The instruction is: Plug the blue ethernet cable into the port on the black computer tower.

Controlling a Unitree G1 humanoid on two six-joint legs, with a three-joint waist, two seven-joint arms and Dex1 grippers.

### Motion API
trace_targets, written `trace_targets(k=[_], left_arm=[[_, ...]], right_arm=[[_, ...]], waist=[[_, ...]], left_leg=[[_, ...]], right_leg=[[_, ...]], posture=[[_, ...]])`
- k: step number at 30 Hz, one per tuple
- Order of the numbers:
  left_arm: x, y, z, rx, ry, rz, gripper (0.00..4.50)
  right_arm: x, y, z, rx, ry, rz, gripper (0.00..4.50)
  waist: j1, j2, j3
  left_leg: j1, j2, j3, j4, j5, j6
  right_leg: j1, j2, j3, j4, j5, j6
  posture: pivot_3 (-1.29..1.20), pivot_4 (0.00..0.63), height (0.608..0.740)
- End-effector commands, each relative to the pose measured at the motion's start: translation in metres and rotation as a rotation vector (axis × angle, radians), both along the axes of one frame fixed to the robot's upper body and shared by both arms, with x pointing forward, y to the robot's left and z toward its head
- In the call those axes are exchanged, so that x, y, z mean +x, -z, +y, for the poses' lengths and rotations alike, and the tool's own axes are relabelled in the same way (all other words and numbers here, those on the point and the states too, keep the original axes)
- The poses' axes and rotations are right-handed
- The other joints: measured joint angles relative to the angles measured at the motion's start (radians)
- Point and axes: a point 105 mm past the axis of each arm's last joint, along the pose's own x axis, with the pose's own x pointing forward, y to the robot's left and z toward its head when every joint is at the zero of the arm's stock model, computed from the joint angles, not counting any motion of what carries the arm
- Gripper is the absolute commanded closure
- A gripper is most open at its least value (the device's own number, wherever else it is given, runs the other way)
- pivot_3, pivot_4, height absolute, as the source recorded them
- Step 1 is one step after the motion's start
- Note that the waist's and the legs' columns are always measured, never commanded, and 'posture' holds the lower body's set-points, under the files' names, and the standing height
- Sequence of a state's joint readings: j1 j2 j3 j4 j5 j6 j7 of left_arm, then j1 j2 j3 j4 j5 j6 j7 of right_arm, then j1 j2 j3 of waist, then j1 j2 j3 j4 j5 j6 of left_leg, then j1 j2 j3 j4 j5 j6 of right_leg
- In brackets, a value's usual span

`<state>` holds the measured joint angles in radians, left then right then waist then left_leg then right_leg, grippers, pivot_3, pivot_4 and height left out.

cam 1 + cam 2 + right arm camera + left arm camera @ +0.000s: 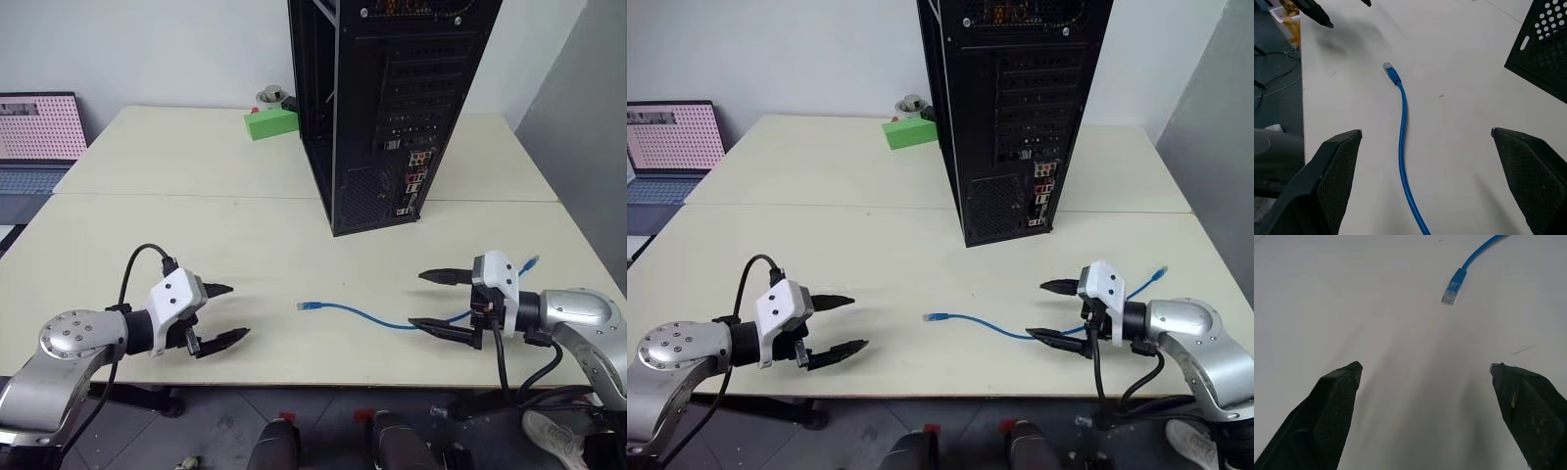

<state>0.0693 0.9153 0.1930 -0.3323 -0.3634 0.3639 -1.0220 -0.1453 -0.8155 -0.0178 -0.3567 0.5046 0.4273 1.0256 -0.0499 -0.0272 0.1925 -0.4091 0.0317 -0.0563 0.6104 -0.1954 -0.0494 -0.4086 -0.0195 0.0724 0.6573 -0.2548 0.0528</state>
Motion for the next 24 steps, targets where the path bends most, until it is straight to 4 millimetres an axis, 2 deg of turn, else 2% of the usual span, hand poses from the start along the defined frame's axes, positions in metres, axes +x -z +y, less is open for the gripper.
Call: trace_targets(k=[1, 9, 13, 18, 24], left_arm=[[-0.002, -0.013, -0.005, -0.006, 0.035, -0.042, 0.03], [-0.004, -0.012, -0.010, 0.005, 0.048, -0.036, 0.03], [-0.004, -0.005, -0.008, 0.043, 0.047, -0.029, 0.03], [-0.002, -0.002, -0.013, 0.015, 0.048, -0.023, 0.03], [0.003, 0.001, -0.011, 0.034, 0.044, -0.030, 0.03]], right_arm=[[-0.001, -0.010, 0.004, 0.017, -0.027, -0.031, 0.00], [0.002, -0.009, 0.006, 0.016, -0.025, -0.044, 0.00], [0.005, -0.007, 0.014, 0.028, -0.030, -0.052, 0.00], [0.016, 0.001, 0.041, 0.047, -0.067, -0.054, 0.00], [0.031, 0.023, 0.088, 0.060, -0.132, -0.033, 0.00]], waist=[[0.000, 0.000, 0.000], [0.000, 0.000, 0.000], [0.000, 0.000, 0.000], [-0.004, 0.000, 0.000], [-0.008, -0.001, 0.000]], left_leg=[[0.000, 0.000, 0.000, 0.000, 0.000, 0.000], [0.000, 0.000, 0.000, 0.000, 0.000, 0.000], [0.000, 0.000, 0.000, 0.000, 0.000, 0.000], [0.000, 0.000, 0.000, 0.000, 0.000, 0.000], [0.001, 0.000, 0.000, 0.000, 0.000, 0.000]], right_leg=[[0.000, 0.000, 0.000, 0.000, 0.000, 0.000], [0.000, 0.000, 0.000, 0.000, 0.000, 0.000], [0.000, 0.000, 0.000, 0.000, 0.000, 0.000], [0.000, 0.000, 0.000, 0.001, 0.000, 0.000], [-0.001, 0.001, 0.000, 0.002, 0.000, 0.000]], posture=[[0.00, 0.150, 0.740], [0.00, 0.150, 0.740], [0.00, 0.150, 0.740], [0.00, 0.150, 0.740], [0.00, 0.150, 0.740]])
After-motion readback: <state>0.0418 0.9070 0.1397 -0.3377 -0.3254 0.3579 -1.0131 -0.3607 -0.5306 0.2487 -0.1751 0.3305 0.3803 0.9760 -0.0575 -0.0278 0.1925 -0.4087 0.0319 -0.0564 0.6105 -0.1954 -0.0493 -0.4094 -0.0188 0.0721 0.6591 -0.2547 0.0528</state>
